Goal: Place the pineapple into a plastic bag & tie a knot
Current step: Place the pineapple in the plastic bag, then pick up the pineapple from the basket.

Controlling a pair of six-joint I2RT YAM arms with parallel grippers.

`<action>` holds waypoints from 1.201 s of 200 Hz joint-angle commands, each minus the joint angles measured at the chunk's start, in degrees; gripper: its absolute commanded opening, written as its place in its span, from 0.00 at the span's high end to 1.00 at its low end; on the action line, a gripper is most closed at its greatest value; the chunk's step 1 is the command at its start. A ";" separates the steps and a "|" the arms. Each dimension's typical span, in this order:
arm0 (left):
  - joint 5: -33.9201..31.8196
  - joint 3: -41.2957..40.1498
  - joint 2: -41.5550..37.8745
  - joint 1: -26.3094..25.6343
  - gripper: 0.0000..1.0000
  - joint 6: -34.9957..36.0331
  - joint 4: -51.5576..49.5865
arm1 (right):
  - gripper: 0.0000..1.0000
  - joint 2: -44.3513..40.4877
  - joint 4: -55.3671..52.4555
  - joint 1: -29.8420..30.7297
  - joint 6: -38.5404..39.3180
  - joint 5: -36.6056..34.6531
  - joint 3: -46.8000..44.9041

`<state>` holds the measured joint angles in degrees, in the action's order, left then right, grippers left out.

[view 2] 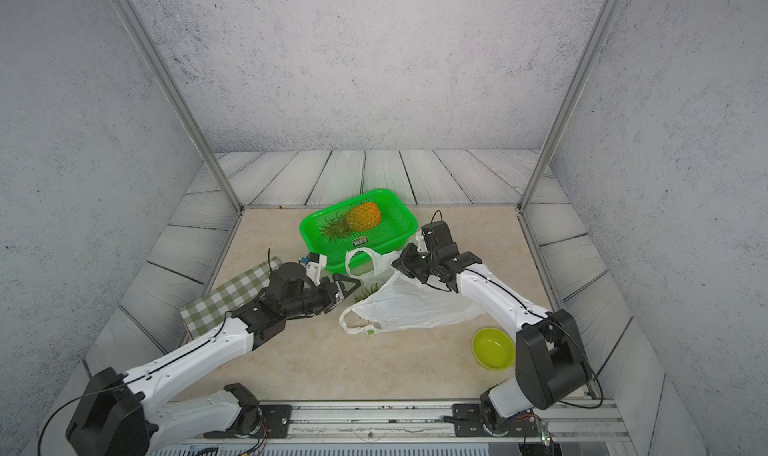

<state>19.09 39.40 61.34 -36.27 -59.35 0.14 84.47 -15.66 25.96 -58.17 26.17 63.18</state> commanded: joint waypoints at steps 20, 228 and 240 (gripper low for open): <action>-15.32 7.87 -9.78 1.82 0.15 13.80 -22.23 | 1.00 -3.07 -5.31 -1.27 5.83 -2.81 0.19; -7.88 77.66 68.72 22.74 0.23 23.29 -34.51 | 1.00 -2.63 -4.50 -4.01 6.93 -0.14 -0.08; -8.90 79.84 70.78 22.74 0.23 24.17 -34.93 | 1.00 -2.02 -4.39 -4.03 7.06 0.41 0.22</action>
<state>13.41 113.65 129.51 -13.89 -38.04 -30.02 81.21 -20.32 22.22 -51.57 25.39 62.52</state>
